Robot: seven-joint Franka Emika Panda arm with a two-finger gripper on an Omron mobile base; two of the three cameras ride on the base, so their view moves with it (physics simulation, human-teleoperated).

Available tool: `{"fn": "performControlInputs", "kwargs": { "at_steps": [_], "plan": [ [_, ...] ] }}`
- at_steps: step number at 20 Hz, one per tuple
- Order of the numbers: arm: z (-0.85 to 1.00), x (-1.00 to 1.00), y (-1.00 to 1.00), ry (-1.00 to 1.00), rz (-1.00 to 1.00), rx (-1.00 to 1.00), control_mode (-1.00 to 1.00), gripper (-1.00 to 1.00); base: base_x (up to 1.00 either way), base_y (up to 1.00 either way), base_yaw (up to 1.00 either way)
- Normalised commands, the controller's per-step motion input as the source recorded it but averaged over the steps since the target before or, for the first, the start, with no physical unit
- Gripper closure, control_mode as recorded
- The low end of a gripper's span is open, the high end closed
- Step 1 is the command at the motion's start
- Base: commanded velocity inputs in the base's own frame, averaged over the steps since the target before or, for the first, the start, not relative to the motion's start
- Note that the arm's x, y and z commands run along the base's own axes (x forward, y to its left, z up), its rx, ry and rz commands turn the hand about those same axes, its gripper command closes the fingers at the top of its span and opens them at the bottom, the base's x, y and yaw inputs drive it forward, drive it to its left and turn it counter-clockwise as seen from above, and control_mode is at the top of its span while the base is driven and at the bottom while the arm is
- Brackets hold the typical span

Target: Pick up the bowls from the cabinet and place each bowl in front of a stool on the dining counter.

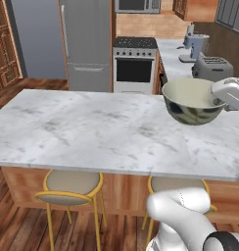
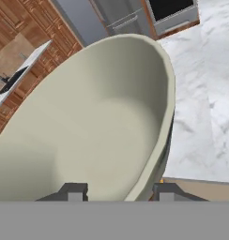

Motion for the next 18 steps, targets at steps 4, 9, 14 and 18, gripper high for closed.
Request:
{"fn": "performControlInputs", "kwargs": {
  "at_steps": [4, 9, 14, 18],
  "plan": [
    [-0.52, 0.49, -0.57, 0.0, 0.0, 0.0, -1.0, 1.0, 0.0, 0.0, 0.0],
    [-0.49, 0.49, -0.5, 0.0, 0.0, 0.0, -1.0, 1.0, 0.0, 0.0, 0.0],
    [-0.36, 0.23, -0.34, 0.03, 0.0, 0.0, -1.0, 1.0, 0.0, 0.0, 0.0],
    [-0.33, 0.02, -0.29, 0.03, 0.0, 0.0, -1.0, 1.0, 0.0, 0.0, 0.0]
  ]
}}
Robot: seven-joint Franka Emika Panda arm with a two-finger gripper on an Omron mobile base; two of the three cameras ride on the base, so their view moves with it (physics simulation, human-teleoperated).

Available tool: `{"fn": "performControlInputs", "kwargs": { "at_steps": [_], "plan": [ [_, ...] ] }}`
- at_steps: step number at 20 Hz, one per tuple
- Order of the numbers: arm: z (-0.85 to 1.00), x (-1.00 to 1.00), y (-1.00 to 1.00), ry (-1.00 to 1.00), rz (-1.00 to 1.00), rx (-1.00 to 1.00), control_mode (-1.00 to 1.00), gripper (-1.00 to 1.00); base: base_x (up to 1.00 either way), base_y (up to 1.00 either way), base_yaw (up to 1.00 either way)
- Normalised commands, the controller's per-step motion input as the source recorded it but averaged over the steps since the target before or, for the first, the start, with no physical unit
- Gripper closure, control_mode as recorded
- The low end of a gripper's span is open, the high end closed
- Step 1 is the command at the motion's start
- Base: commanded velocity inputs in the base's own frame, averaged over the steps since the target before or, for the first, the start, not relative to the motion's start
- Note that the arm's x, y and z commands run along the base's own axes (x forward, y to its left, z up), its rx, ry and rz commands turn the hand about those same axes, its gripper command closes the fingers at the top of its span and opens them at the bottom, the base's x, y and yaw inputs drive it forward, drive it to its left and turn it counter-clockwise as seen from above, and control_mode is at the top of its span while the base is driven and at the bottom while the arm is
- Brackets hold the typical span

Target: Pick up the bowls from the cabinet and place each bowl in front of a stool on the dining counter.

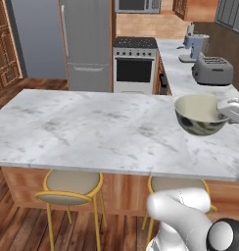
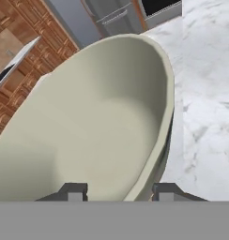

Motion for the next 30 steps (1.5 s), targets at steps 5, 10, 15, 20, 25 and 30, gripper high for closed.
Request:
{"fn": "performControlInputs", "kwargs": {
  "at_steps": [5, 10, 15, 20, 25, 30],
  "plan": [
    [-0.3, 0.0, -0.03, 0.03, 0.0, 0.0, -1.0, 1.0, 0.0, 0.0, 0.0],
    [-0.31, 0.03, -0.02, 0.0, 0.0, 0.0, -1.0, 1.0, 0.0, 0.0, 0.0],
    [-0.43, 0.11, -0.17, 0.0, 0.0, 0.0, -1.0, 1.0, 0.0, 0.0, 0.0],
    [-0.54, 0.23, -0.18, 0.0, 0.0, 0.0, -1.0, 1.0, 0.0, 0.0, 0.0],
    [-0.49, 0.32, -0.14, 0.0, 0.0, 0.0, -1.0, 1.0, 0.0, 0.0, 0.0],
    [-0.39, 0.38, -0.09, 0.0, 0.0, 0.0, -1.0, 1.0, 0.0, 0.0, 0.0]
  ]
}}
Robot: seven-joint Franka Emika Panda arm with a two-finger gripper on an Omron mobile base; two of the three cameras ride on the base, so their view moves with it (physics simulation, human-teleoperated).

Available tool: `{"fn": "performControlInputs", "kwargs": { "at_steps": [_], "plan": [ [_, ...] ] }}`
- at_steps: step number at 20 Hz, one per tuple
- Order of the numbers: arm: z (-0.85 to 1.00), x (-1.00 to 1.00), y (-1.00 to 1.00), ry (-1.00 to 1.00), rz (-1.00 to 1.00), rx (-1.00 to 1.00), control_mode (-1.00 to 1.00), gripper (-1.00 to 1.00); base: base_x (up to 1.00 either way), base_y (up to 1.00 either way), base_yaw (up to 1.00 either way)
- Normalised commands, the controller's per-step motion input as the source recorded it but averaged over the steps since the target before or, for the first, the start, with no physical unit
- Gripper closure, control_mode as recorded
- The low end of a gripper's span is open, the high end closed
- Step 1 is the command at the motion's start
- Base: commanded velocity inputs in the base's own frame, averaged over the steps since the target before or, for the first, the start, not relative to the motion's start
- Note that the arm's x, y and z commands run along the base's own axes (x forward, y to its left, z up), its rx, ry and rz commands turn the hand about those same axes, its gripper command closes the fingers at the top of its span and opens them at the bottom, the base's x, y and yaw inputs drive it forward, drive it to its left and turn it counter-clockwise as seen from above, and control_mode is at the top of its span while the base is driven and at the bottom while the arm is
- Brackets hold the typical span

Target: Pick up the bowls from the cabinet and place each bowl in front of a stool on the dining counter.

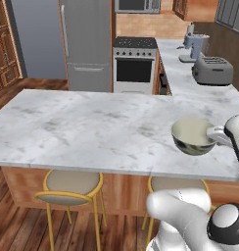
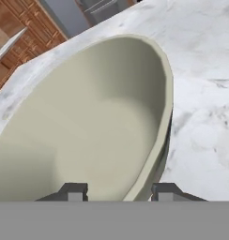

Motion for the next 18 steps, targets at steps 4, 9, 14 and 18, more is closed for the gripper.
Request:
{"fn": "performControlInputs", "kwargs": {
  "at_steps": [4, 9, 14, 18],
  "plan": [
    [-0.33, 0.29, -0.14, 0.0, 0.0, 0.0, -1.0, 1.0, 0.0, 0.0, 0.0],
    [-0.28, 0.24, -0.17, 0.0, 0.0, 0.0, -1.0, 1.0, 0.0, 0.0, 0.0],
    [-0.21, 0.17, -0.25, 0.0, 0.0, 0.0, -1.0, 1.0, 0.0, 0.0, 0.0],
    [-0.18, 0.2, -0.23, 0.0, 0.0, 0.0, -1.0, 1.0, 0.0, 0.0, 0.0]
  ]
}}
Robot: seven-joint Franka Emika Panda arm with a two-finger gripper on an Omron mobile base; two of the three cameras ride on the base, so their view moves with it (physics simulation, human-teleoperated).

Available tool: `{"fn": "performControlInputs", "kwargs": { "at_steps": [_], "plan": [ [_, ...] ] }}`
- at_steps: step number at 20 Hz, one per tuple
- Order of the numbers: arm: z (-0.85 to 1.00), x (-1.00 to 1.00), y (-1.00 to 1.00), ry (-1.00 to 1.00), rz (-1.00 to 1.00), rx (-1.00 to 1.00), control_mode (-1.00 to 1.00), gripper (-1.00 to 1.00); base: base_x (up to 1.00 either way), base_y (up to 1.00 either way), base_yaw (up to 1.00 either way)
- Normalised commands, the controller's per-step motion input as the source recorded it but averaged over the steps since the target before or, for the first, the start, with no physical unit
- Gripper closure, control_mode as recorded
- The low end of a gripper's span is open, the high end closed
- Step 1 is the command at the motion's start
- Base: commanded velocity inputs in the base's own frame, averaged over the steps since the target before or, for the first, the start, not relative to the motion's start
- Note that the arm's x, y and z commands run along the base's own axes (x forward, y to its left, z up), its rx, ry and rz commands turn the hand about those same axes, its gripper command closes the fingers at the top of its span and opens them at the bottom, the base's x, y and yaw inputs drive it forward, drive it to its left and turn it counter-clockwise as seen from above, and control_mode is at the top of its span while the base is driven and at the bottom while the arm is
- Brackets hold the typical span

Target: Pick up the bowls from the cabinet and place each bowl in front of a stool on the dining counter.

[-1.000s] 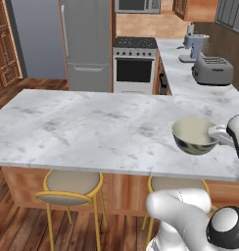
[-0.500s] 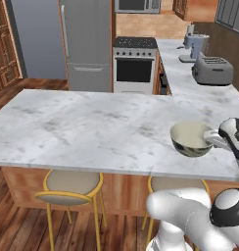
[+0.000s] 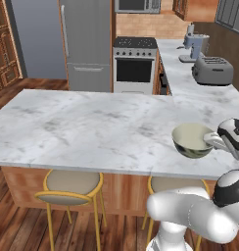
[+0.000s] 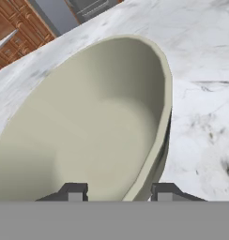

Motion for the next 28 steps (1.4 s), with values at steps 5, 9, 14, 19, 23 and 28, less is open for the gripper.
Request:
{"fn": "performControlInputs", "kwargs": {
  "at_steps": [5, 9, 14, 19, 23, 28],
  "plan": [
    [-0.15, 0.27, -0.09, 0.0, 0.0, 0.0, -1.0, 1.0, 0.0, 0.0, 0.0],
    [-0.12, 0.36, 0.0, 0.0, 0.0, 0.0, -1.0, 1.0, 0.0, 0.0, 0.0],
    [-0.14, 0.31, 0.0, 0.0, 0.0, 0.0, -1.0, 1.0, 0.0, 0.0, 0.0],
    [-0.17, 0.24, 0.0, 0.0, 0.0, 0.0, -1.0, 1.0, 0.0, 0.0, 0.0],
    [-0.19, 0.06, 0.0, 0.0, 0.0, 0.0, -1.0, 1.0, 0.0, 0.0, 0.0],
    [-0.26, 0.0, 0.0, 0.0, 0.0, 0.0, -1.0, 1.0, 0.0, 0.0, 0.0]
  ]
}}
